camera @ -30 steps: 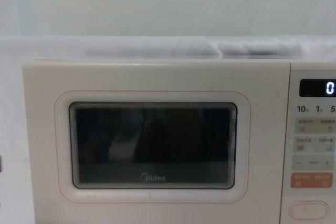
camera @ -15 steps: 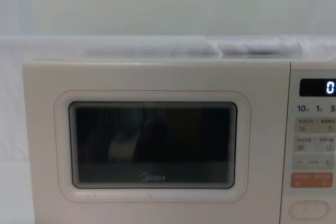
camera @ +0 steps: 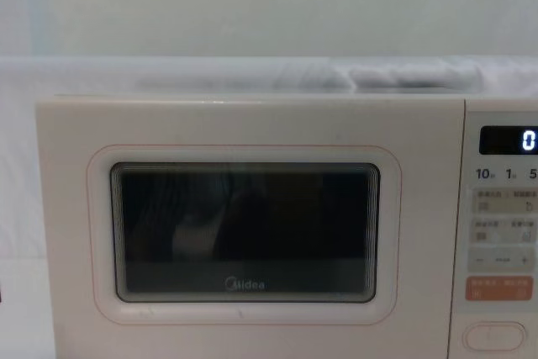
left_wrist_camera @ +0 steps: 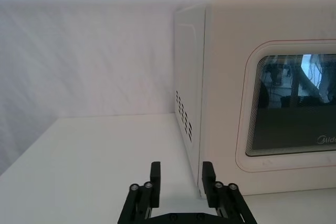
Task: Press the button to open the microwave door with one hand; close the microwave door with the other hand.
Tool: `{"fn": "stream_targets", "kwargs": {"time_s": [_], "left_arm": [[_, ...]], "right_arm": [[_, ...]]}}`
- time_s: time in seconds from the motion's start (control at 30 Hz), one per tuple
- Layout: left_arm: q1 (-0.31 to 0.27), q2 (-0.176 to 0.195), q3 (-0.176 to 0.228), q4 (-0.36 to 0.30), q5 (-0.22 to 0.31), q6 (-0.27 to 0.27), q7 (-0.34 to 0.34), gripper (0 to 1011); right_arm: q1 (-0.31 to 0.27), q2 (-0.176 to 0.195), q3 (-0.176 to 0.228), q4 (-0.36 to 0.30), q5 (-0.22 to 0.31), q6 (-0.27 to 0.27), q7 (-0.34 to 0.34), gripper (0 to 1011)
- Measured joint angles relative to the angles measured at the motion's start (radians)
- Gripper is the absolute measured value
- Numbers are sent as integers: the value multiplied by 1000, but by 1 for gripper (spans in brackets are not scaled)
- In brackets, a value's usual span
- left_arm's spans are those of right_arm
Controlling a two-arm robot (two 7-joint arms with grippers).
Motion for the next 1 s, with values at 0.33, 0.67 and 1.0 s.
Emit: {"fn": "stream_targets", "kwargs": {"time_s": [0.33, 0.67, 1.0], "left_arm": [[1, 1, 1, -2, 0, 1, 2, 817], [2, 2, 2, -3, 0, 1, 3, 1001], [2, 2, 2, -4, 0, 2, 3, 1001]], "right_arm": [[0, 0, 0, 0, 0, 0, 0, 1002], [0, 0, 0, 0, 0, 0, 0, 1002], [0, 0, 0, 0, 0, 0, 0, 1002]]}}
